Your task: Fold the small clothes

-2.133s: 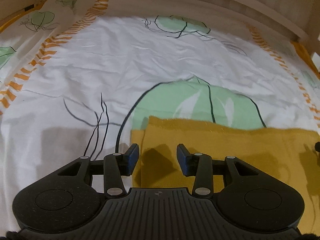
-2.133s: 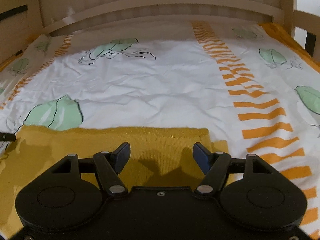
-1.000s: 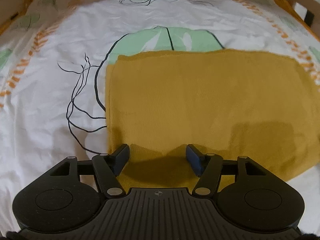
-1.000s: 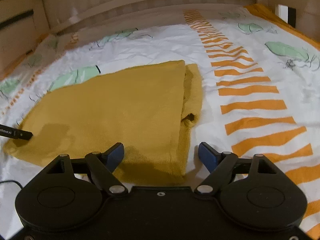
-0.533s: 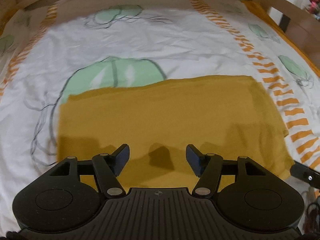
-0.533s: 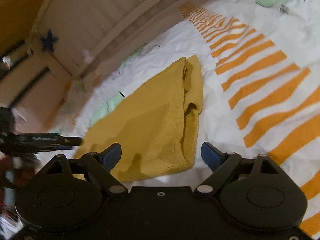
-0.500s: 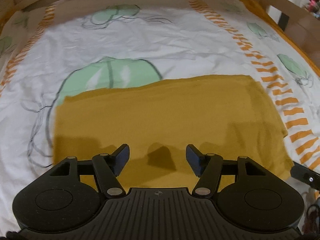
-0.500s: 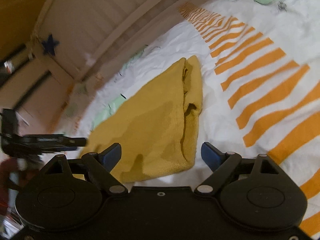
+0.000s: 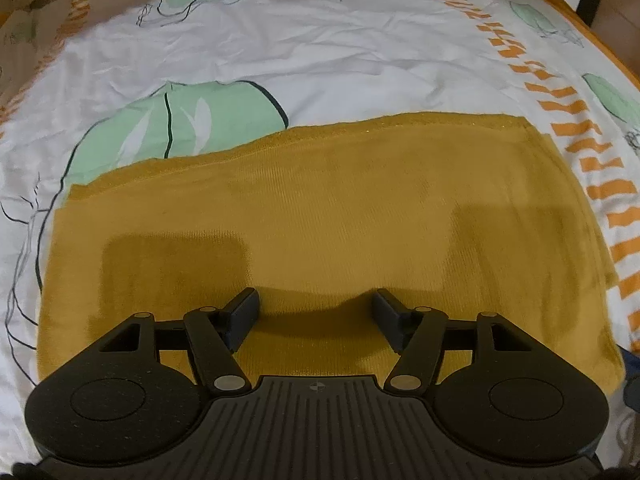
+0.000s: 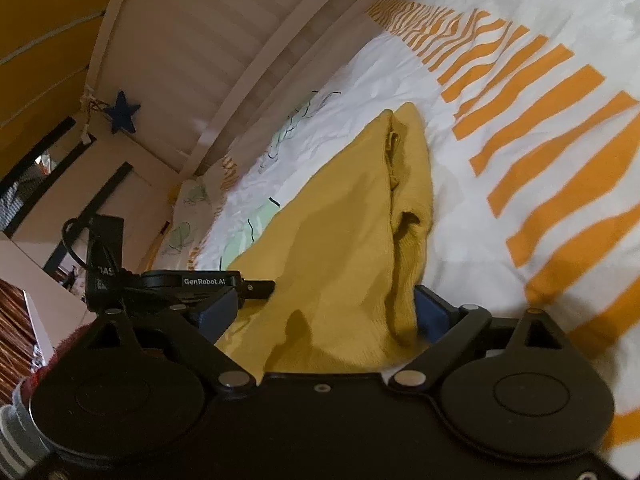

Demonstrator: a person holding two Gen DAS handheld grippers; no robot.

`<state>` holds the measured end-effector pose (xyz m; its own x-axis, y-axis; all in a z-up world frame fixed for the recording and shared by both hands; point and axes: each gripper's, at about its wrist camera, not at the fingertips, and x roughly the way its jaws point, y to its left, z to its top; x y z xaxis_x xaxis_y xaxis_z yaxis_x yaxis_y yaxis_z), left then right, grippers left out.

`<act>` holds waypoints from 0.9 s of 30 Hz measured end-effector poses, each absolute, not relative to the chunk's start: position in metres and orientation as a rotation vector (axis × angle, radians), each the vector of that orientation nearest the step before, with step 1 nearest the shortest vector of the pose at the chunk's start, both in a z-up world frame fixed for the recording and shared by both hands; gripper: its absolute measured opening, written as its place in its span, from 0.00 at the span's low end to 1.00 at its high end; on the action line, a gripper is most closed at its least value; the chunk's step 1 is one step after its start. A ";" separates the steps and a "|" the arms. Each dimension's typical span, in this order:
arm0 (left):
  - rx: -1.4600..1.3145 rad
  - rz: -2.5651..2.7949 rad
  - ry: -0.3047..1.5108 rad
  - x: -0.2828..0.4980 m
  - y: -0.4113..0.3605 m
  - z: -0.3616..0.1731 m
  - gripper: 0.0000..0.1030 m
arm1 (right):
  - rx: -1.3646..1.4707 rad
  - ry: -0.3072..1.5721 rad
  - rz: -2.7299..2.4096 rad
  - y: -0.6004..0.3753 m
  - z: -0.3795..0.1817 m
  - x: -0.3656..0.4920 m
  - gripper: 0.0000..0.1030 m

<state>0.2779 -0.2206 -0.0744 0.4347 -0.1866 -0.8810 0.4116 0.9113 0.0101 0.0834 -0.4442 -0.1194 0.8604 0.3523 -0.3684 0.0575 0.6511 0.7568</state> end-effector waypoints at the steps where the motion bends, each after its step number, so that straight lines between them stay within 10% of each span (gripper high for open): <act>1: 0.230 -0.377 1.061 0.278 -0.221 -0.074 0.63 | 0.863 0.519 0.175 -0.446 -0.120 0.085 0.91; 13: 0.237 -0.380 1.064 0.280 -0.223 -0.071 0.62 | 0.839 0.487 0.194 -0.446 -0.122 0.102 0.92; 18: 0.250 -0.448 1.038 0.275 -0.233 -0.053 0.59 | 0.929 0.504 0.144 -0.458 -0.134 0.099 0.27; 27: 0.210 -0.605 1.000 0.270 -0.288 -0.008 0.60 | 0.571 0.531 0.084 -0.418 -0.102 0.099 0.25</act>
